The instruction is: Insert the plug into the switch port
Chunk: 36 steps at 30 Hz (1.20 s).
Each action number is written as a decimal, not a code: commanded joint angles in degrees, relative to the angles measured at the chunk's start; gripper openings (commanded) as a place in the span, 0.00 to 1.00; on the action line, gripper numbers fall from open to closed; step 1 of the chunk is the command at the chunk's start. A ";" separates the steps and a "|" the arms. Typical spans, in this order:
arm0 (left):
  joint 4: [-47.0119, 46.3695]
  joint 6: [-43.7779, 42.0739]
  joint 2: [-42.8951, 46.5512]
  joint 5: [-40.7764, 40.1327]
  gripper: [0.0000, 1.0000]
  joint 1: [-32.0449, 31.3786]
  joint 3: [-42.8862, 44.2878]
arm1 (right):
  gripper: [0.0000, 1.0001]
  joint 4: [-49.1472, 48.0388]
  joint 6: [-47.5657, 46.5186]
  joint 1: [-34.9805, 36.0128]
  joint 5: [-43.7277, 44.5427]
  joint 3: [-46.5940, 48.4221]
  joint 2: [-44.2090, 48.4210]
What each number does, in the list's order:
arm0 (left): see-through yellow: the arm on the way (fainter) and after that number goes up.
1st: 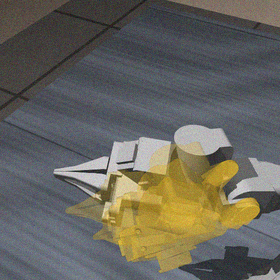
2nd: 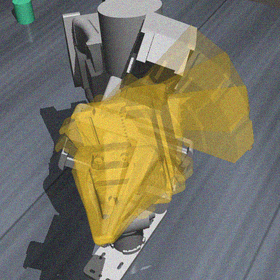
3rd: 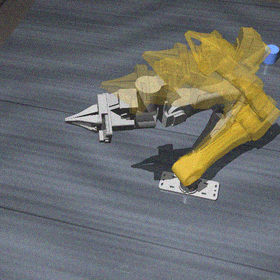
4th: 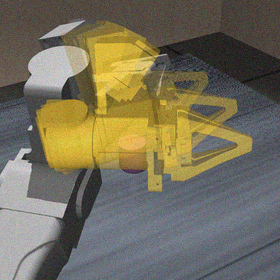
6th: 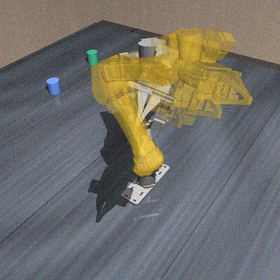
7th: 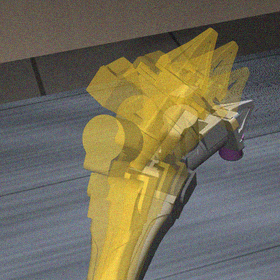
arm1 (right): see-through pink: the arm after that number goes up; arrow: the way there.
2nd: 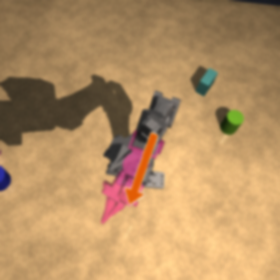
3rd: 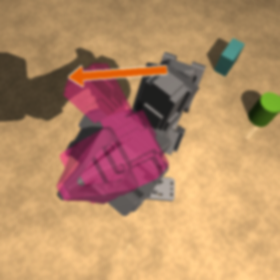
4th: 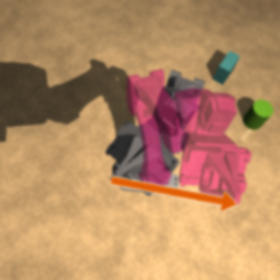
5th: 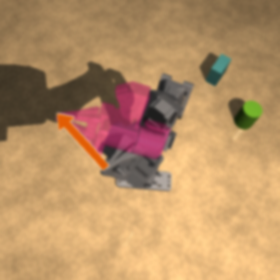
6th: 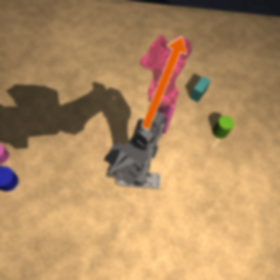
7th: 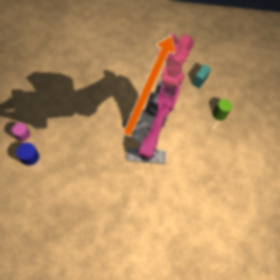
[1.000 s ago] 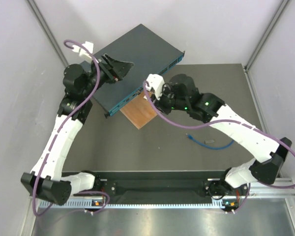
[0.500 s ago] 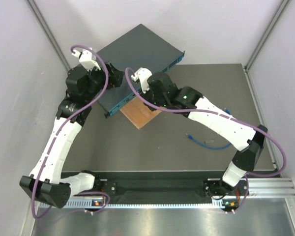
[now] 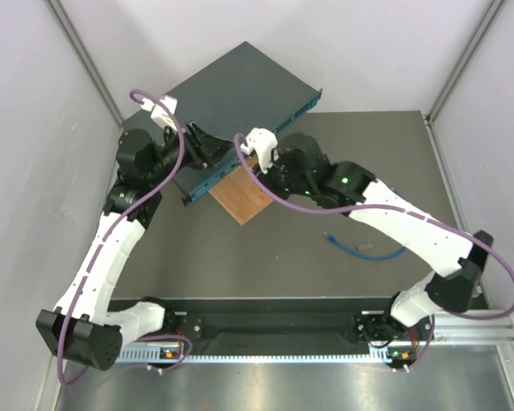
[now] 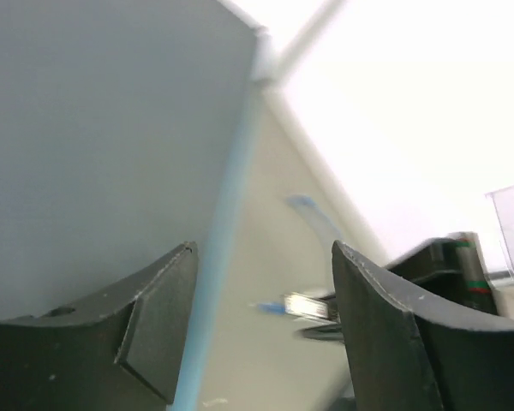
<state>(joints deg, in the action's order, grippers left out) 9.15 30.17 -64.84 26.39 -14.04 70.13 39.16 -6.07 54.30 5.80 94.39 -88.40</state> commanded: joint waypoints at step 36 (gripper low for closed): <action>-19.26 34.43 2.08 12.72 0.00 -5.03 -11.86 | 0.35 -9.27 -10.46 2.39 -4.74 0.45 8.76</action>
<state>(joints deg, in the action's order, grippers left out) -8.58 64.62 -63.59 40.42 -19.03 58.72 34.52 -15.31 55.51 0.71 93.54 -81.60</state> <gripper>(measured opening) 0.064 0.333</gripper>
